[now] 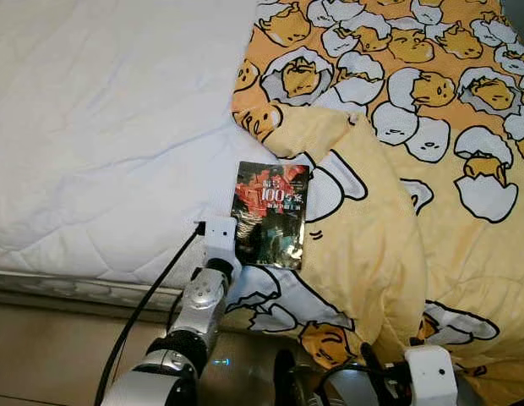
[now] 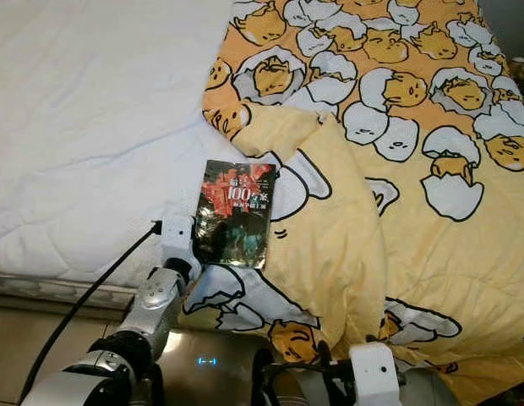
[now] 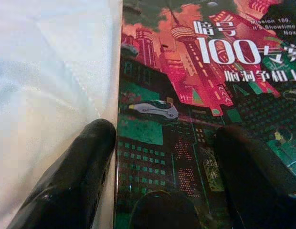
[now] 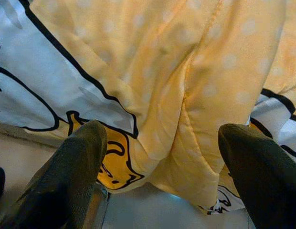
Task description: Clean up the room
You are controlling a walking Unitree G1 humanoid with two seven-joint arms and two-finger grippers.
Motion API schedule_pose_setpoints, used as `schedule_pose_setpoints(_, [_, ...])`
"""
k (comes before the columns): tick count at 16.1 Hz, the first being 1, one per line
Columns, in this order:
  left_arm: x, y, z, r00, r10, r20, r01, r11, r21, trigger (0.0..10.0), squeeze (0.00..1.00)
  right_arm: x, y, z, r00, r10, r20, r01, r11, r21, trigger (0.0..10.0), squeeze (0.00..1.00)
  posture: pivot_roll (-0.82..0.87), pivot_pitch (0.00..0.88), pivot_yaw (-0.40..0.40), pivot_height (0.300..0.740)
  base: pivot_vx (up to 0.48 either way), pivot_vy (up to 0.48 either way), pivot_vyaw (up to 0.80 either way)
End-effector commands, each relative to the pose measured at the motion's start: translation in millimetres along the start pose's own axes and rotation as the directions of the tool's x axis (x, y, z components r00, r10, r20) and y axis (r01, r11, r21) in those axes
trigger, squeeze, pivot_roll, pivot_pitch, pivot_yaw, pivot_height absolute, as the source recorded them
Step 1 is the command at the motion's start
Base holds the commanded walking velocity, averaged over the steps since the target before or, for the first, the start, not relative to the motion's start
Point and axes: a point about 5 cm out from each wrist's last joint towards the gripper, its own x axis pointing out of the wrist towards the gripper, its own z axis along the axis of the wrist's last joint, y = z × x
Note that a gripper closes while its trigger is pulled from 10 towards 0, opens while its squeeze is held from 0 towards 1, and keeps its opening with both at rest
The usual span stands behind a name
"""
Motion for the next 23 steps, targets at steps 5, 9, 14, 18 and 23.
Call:
schedule_pose_setpoints(5, [-18.2, -29.6, -51.7, 0.940, -0.146, -0.310, 0.073, 0.969, -0.235, 10.0, 0.00, -1.4, -6.4, -10.5, 0.999, -0.025, -0.047, 0.024, 1.000, -0.007, 10.0, 0.00, -0.15, 0.347, -0.104, 0.740, 0.000, 0.000, 0.00])
schedule_pose_setpoints(9, [-15.1, -29.3, -48.7, 0.932, -0.153, -0.328, 0.103, 0.981, -0.165, 0.0, 0.00, 2.3, -8.3, -10.4, 0.999, -0.031, -0.045, 0.031, 1.000, -0.007, 10.0, 0.00, -0.15, 0.342, -0.102, 0.740, 0.000, 0.000, 0.00])
schedule_pose_setpoints(14, [-23.2, -28.0, -61.8, 0.898, -0.155, -0.411, 0.083, 0.979, -0.187, 0.0, 0.00, 7.9, -7.2, -13.2, 0.998, -0.031, -0.053, 0.031, 0.999, 0.006, 10.0, 0.00, -0.14, 0.302, -0.098, 0.740, 0.000, 0.000, 0.00])
schedule_pose_setpoints(18, [-24.1, -33.5, -63.0, 0.885, -0.199, -0.422, 0.141, 0.976, -0.164, 0.0, 0.00, 10.8, -10.4, -10.8, 0.999, -0.016, -0.033, 0.016, 1.000, 0.002, 10.0, 0.00, -0.13, 0.305, -0.092, 0.740, 0.000, 0.000, 0.00])
schedule_pose_setpoints(23, [-18.2, -37.5, -53.8, 0.901, -0.259, -0.348, 0.147, 0.937, -0.317, 0.0, 0.00, 20.4, -9.9, -11.3, 0.999, -0.033, -0.031, 0.034, 0.999, 0.024, 10.0, 0.00, -0.11, 0.289, -0.082, 0.740, 0.000, 0.000, 0.00])
